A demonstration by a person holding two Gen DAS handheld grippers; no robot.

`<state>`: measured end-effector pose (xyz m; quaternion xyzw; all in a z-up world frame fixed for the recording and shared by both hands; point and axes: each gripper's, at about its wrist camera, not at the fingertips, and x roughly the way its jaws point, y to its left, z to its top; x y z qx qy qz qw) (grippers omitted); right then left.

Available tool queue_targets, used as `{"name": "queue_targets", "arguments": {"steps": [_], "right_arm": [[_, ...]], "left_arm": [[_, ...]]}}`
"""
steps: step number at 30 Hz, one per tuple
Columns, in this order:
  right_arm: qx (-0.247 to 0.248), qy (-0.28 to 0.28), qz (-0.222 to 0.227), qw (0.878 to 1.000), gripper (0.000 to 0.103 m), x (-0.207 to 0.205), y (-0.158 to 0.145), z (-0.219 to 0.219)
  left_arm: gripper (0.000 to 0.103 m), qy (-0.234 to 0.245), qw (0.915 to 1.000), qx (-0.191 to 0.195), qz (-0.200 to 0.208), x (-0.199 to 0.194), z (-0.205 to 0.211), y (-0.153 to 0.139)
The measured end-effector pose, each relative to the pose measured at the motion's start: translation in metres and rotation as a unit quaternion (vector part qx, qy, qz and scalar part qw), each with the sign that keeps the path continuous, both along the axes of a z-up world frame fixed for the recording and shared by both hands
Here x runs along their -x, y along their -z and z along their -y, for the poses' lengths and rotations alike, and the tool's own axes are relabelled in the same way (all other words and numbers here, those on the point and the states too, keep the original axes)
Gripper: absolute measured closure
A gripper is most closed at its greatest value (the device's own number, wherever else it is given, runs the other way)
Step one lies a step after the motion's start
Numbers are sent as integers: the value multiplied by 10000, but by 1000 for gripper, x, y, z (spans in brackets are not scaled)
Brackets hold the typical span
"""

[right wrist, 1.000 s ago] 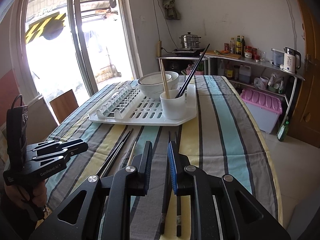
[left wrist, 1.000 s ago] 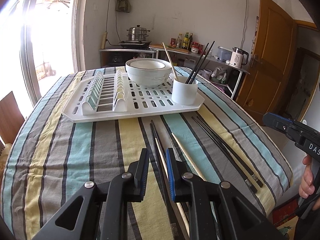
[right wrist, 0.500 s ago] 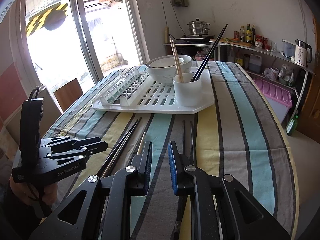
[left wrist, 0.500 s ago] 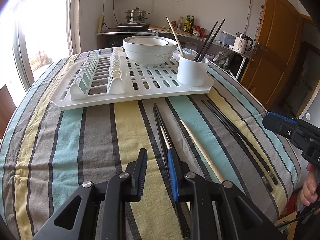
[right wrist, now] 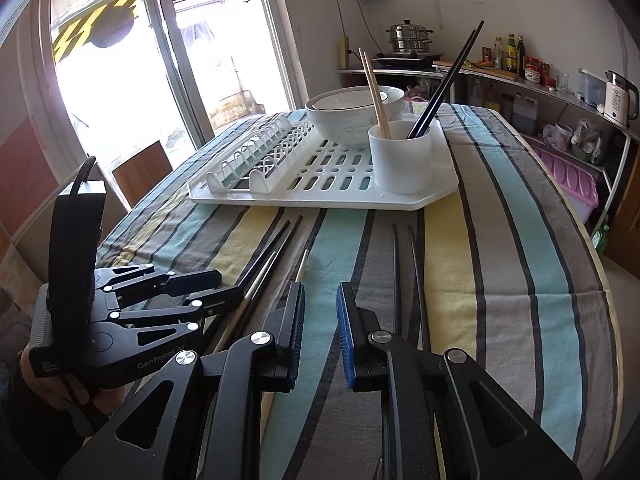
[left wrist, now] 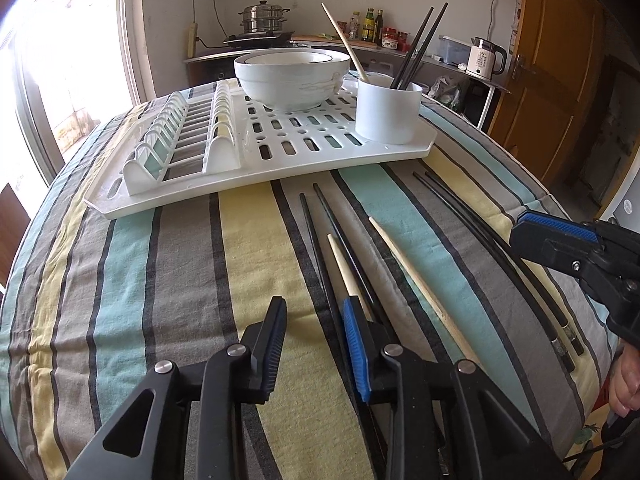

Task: Organize utensils
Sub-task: 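Withdraw both tools from the cup down to the remaining chopsticks on the cloth, then grasp a black chopstick with the left tool while the right tool grasps a wooden chopstick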

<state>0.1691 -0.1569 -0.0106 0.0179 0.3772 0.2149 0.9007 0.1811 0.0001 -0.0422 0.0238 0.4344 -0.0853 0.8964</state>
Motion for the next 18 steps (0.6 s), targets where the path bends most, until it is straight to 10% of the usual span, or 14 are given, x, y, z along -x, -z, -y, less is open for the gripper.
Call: {"name": "queue_targets", "arguments": {"steps": [18], "right_arm": [[345,-246,-529,9977,86,-43,31,-41]], "left_arm": [[71,-387,9990,159,-173,-30,-38,-1]]}}
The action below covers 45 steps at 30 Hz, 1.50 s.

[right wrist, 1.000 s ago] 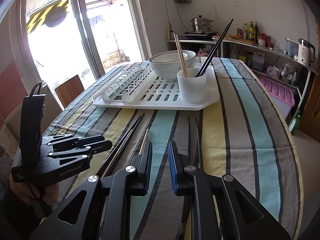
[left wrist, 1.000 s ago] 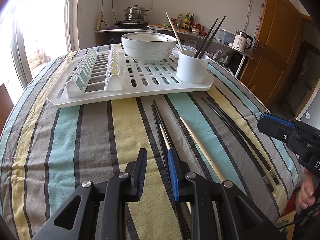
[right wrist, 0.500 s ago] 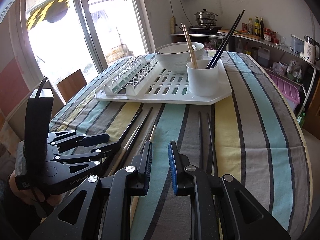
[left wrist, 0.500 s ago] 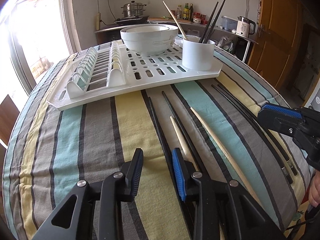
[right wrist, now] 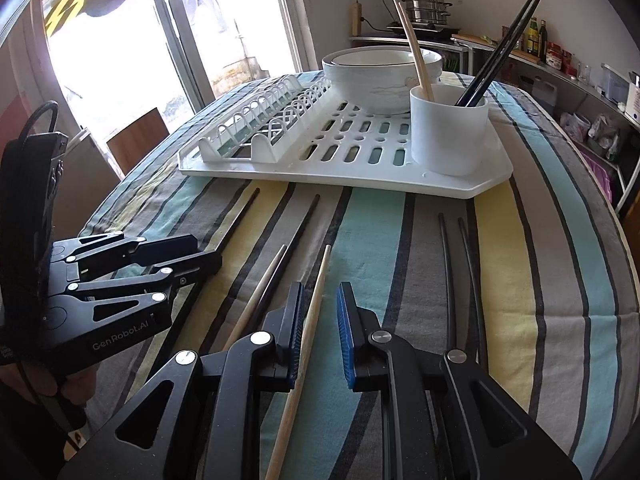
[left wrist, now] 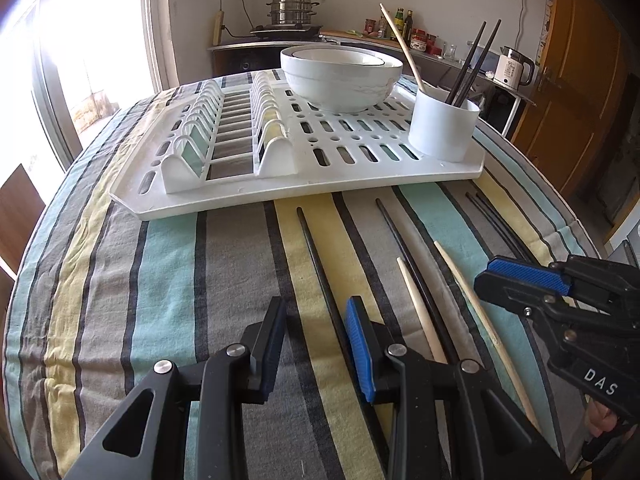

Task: Organize utensils
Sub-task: 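Grasp a black chopstick with the left tool while the right tool grasps a wooden chopstick, then lift both held chopsticks and carry them up over the white cup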

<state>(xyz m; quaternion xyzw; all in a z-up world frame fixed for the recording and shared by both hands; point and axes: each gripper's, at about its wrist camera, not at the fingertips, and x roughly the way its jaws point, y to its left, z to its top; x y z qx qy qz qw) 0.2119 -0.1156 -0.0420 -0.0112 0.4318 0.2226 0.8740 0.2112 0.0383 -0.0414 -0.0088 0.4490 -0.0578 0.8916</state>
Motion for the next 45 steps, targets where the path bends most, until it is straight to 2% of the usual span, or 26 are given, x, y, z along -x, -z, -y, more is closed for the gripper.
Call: {"name": "queue_targets", "arguments": {"steps": [4,9,11,13,18,21,25,34,45], "right_arm": [[151,19,-131,9998,86,-10,8,-7],[301,61,-83,9995,87,-14,10,-11],[414,72,-44,9991,91,-14,10,-13],[508,83,-16,9987,95,-15,10,-14],[540,64,0,9985,98,-15,9,-13],[421,59,-46,9991,98,-17,8,-10],[170,41,3,9998,98,-15,0,-5],[-269,48,382,9989,98,-3,-38,10],[-645,223,1060,9920,98,23,-91,38]], "left_arm": [[71,-6,10000,51,-33,-14,0,0],[72,39,9998,-183,13,-28,8,2],[73,51,9994,-343,50,-31,12,3],[75,54,9990,-447,85,-31,15,4],[95,60,9985,-538,89,-30,19,4],[96,74,9982,-586,46,-30,21,3],[97,175,9991,-387,15,-30,22,0],[98,268,9982,-51,530,-9,18,-49],[100,238,9914,335,1242,28,3,-113]]}}
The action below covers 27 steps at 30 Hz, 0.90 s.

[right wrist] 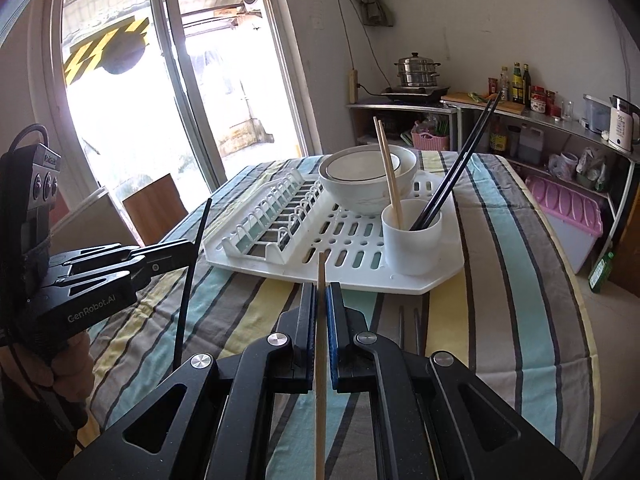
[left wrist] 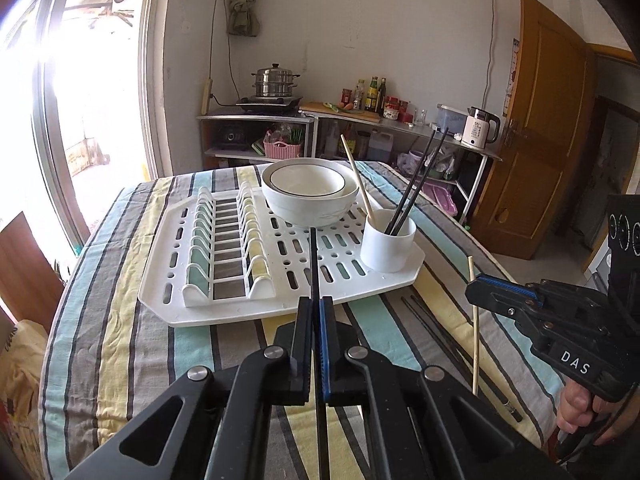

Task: Organize utensils
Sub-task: 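Lift both held chopsticks and carry them up over the white cup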

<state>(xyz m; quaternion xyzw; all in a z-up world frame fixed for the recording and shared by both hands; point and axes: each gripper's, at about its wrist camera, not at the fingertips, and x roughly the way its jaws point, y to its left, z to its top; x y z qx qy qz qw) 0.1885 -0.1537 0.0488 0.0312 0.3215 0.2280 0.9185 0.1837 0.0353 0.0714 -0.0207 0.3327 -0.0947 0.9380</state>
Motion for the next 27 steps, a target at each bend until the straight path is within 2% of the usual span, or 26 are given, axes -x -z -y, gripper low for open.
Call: {"name": "queue_targets", "arguments": {"steps": [10,18,23,25,27], "right_arm": [[-71,21,234,9997,98,18,-15,8],[-99,29,279,9996,98,22,-17,11],[-99,47,270,9996,98,21,-17,13],[-89,54,263,9996,98,20,-16,13],[-84,59,246,9996,98,18,-16,14]], "left_arm": [[101,-12,9996,165,226,29,-7,-19],[103,39,9989,110,450,43,-6,-32],[103,75,9996,194,189,26,-8,-18],[103,31,9995,285,-117,14,-8,-3],[98,146,9983,363,-428,-1,-6,14]]}}
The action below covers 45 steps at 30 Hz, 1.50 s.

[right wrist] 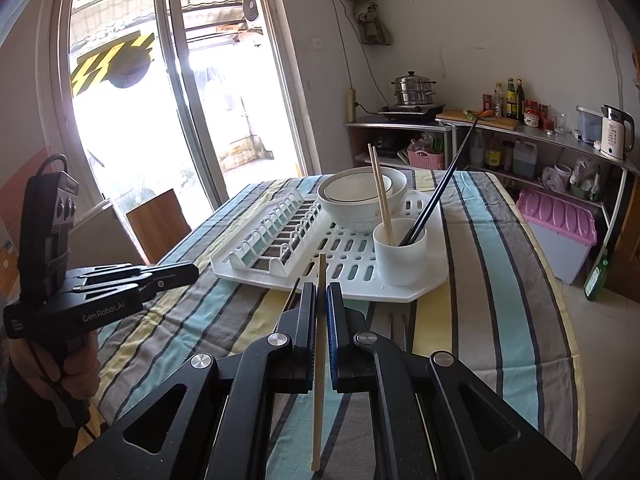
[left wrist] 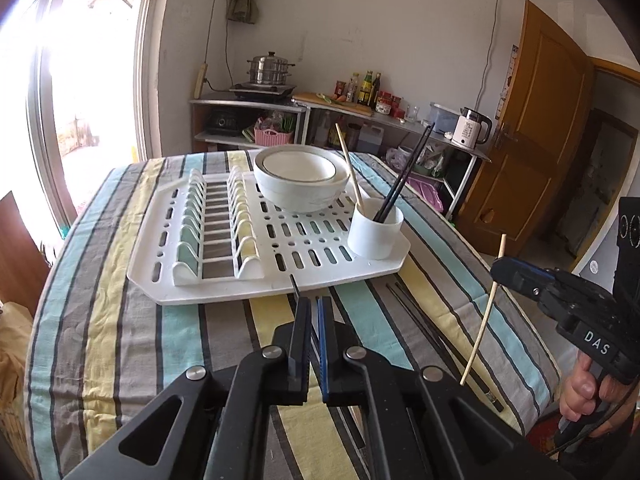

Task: Organize utensils
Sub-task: 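Lift both held chopsticks and carry them up over the white cup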

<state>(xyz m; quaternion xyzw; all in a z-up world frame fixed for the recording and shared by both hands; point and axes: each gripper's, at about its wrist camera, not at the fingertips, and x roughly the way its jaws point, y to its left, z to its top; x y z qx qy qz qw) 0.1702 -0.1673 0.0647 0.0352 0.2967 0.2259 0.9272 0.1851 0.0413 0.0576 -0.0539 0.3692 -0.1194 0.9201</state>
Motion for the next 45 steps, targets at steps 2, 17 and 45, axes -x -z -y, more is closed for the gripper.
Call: {"name": "queue_targets", "arguments": {"steps": [2,17,45], "right_arm": [[5,-4,-10,10000,98,-2,1,1],[9,-109,-141,9998,98,-19,10,-3],[-79,63,193,9998,98,-15,-18,10]], "left_arm": [[89,-48,9994,101,-336,-16,1,19],[76,-390,9868,476,-1499,-93,4,93],[98,153,9996,112,214,-34,22,-45]]}}
